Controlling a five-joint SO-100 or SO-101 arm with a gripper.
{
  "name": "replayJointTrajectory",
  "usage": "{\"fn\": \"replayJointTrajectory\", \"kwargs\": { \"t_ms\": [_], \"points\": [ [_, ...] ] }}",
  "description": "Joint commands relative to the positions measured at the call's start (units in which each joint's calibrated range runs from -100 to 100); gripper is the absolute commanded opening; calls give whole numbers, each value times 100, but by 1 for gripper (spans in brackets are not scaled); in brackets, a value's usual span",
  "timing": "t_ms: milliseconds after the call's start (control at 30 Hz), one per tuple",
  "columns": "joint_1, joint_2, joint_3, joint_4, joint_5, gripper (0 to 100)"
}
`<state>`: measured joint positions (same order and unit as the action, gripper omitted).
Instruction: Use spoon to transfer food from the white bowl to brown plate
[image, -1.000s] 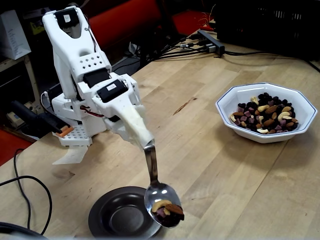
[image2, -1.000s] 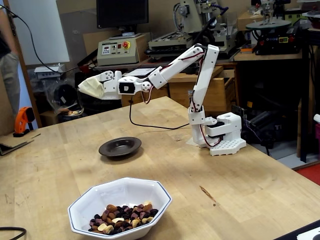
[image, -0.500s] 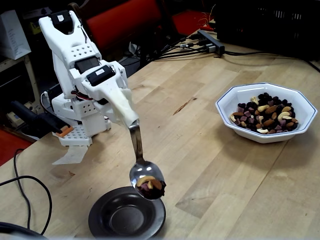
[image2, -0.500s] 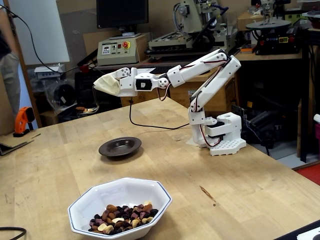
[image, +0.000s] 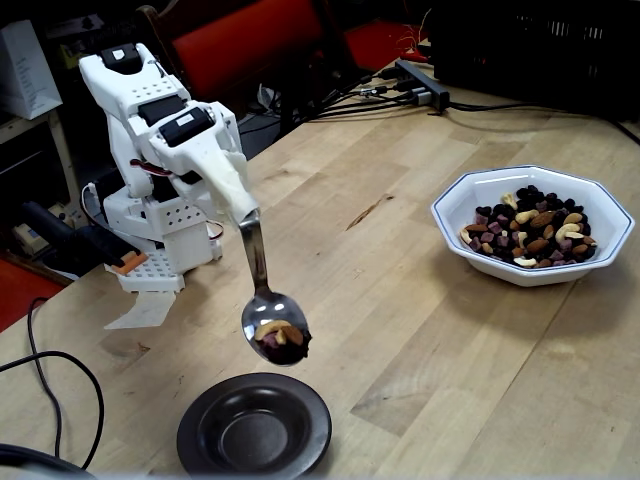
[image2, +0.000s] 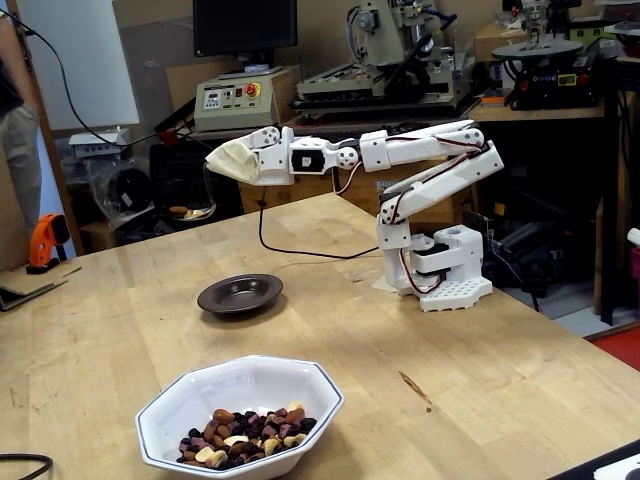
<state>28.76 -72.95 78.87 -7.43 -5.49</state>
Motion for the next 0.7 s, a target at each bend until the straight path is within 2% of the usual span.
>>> {"fn": "replayJointTrajectory", "kwargs": {
  "t_ms": [0,200,467,667],
  "points": [
    [354,-574,-55,316,29,4],
    [354,-1122,77,814,54,4],
    [346,-2020,476,1509,547,4],
    [346,-2705,927,1968,581,4]
  ]
}}
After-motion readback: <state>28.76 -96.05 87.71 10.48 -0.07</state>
